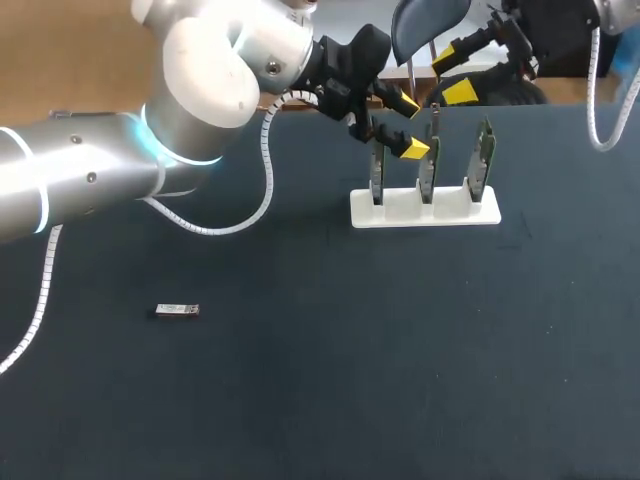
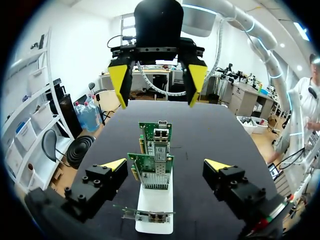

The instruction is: Pick up the optical module with the left hand, and insert it into the network port with the right hand.

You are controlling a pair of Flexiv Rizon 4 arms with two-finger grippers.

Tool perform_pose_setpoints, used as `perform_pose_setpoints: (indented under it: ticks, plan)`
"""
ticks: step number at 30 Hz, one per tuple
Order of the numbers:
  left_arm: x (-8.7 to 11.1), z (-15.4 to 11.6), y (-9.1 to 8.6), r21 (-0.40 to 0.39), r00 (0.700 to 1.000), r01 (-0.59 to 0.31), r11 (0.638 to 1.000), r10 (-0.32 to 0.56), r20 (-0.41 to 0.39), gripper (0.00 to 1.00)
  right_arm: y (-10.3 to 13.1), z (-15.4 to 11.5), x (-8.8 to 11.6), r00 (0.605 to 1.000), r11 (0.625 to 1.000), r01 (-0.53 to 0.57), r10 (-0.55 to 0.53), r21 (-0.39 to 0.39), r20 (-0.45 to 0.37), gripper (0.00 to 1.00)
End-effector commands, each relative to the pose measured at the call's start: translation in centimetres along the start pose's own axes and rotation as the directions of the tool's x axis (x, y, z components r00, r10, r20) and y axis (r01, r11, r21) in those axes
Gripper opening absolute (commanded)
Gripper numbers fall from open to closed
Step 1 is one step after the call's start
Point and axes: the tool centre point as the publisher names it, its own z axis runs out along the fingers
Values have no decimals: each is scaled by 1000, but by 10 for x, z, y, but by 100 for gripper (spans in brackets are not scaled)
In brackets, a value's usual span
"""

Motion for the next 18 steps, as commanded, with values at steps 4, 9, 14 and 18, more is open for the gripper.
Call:
perform_pose_setpoints:
  ticks: [4, 9, 14, 18]
  plan:
    - [-1, 0, 1, 2, 1000, 0, 1000, 0, -4, 100, 0, 6, -6, 1000, 1000, 10, -9, 19, -9, 0]
    - [-1, 0, 1, 2, 1000, 0, 1000, 0, -4, 100, -3, 9, -5, 1000, 1000, 9, -8, 21, -16, 0]
    - [-1, 0, 1, 2, 1000, 0, 1000, 0, -4, 100, -4, 11, -4, 1000, 1000, 9, -9, 18, -22, 0]
    - [-1, 0, 1, 2, 1000, 0, 1000, 0, -4, 100, -6, 13, -1, 1000, 1000, 1, -1, 13, -23, 0]
